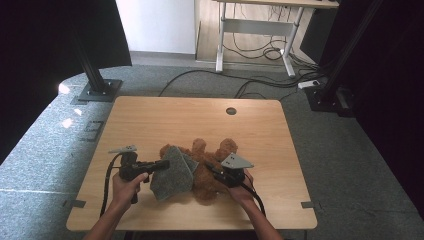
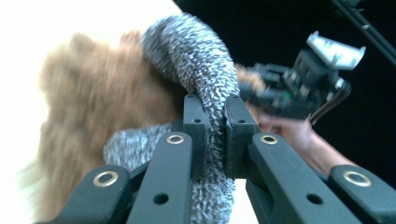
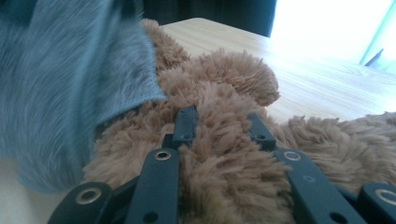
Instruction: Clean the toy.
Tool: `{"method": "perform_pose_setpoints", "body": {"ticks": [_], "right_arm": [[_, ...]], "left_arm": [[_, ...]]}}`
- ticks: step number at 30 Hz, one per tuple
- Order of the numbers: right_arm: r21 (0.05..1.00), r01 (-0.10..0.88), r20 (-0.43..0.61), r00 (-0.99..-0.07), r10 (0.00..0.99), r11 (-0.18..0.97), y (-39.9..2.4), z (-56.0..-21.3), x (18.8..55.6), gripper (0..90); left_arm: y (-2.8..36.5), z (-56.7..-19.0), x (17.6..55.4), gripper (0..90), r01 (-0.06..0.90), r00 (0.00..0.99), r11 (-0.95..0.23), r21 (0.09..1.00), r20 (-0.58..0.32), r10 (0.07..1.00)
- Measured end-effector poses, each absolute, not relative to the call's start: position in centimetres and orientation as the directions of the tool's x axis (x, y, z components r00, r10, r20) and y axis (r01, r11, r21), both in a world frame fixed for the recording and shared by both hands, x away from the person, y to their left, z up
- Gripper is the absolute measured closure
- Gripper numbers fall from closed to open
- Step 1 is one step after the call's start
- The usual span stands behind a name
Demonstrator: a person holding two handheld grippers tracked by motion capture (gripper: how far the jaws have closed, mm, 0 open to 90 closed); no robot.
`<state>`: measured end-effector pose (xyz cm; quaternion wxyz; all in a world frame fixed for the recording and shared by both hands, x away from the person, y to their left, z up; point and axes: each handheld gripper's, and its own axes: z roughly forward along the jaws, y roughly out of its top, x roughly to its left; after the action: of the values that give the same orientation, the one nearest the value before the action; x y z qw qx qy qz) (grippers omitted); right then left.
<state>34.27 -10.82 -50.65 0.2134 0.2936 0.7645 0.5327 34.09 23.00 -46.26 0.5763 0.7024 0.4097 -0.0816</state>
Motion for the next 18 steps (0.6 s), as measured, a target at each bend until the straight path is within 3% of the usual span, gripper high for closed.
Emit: {"method": "perform_pose_setpoints", "body": {"ticks": [12,16,18], "right_arm": [[0.937,0.224,-0.01,-0.748,0.664,0.267,-10.9,-51.3,32.3,71.7],[0.94,0.219,-0.011,-0.749,0.662,0.263,-11.0,-51.3,32.3,71.0],[0.941,0.214,-0.016,-0.748,0.664,0.264,-11.0,-51.4,32.2,70.6]], "left_arm": [[17.3,-43.8,36.7,81.7,0.65,0.694,-0.03,0.759,-0.577,0.429],[13.8,-44.1,38.6,81.7,0.652,0.69,-0.128,0.747,-0.515,0.509],[12.8,-44.8,39.5,81.8,0.693,0.662,-0.169,0.701,-0.526,0.533]]}}
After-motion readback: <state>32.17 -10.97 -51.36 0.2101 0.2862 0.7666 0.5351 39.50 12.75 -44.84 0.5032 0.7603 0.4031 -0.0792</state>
